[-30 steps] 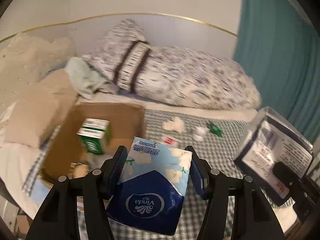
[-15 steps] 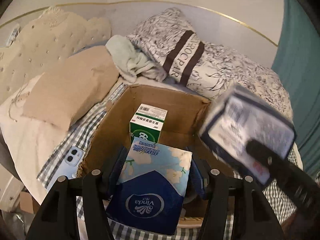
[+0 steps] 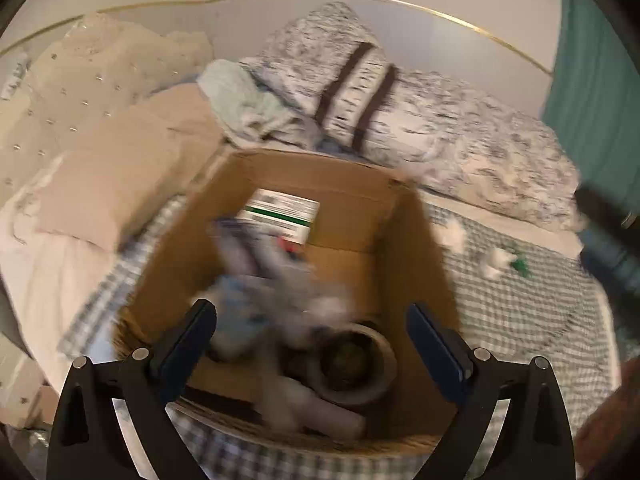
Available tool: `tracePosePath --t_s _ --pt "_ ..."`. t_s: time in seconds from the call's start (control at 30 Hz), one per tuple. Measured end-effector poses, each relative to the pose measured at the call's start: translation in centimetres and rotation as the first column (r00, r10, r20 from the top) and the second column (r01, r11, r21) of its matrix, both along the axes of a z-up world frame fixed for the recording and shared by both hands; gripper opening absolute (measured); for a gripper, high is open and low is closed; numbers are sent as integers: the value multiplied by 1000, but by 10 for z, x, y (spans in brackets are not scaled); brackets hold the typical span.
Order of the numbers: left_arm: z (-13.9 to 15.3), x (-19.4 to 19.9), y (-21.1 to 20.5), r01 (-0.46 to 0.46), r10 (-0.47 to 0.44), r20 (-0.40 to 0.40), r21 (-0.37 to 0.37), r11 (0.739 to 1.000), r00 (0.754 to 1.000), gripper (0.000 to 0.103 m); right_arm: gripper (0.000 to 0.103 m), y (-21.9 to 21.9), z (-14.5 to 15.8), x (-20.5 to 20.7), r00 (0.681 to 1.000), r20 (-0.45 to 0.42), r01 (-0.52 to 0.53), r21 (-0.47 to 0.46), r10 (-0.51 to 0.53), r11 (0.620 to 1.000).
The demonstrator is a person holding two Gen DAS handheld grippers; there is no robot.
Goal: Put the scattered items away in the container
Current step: 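Carry the tissue pack and white packet into the cardboard box and release both, then move both tools back toward the remaining items on the sheet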
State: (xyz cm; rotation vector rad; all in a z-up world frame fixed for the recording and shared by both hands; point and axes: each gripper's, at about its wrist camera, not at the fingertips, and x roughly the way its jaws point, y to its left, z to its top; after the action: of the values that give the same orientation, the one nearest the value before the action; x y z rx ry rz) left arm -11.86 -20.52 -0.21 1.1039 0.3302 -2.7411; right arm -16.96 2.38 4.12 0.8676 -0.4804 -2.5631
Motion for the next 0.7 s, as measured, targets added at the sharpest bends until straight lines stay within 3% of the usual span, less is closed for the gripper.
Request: tracePosePath --t_s 0.3,0.5,0.7 --pt "10 0 117 193 -196 -72 -56 980 978 103 86 104 -51 21 985 75 151 71 -156 986" --pt "-6 -27 172 197 -203 -76 -80 977 976 103 86 157 -57 21 978 16 202 174 -208 964" --pt "-36 -70 200 206 -208 -61 -39 978 976 103 86 198 -62 5 974 -24 225 208 -225 952"
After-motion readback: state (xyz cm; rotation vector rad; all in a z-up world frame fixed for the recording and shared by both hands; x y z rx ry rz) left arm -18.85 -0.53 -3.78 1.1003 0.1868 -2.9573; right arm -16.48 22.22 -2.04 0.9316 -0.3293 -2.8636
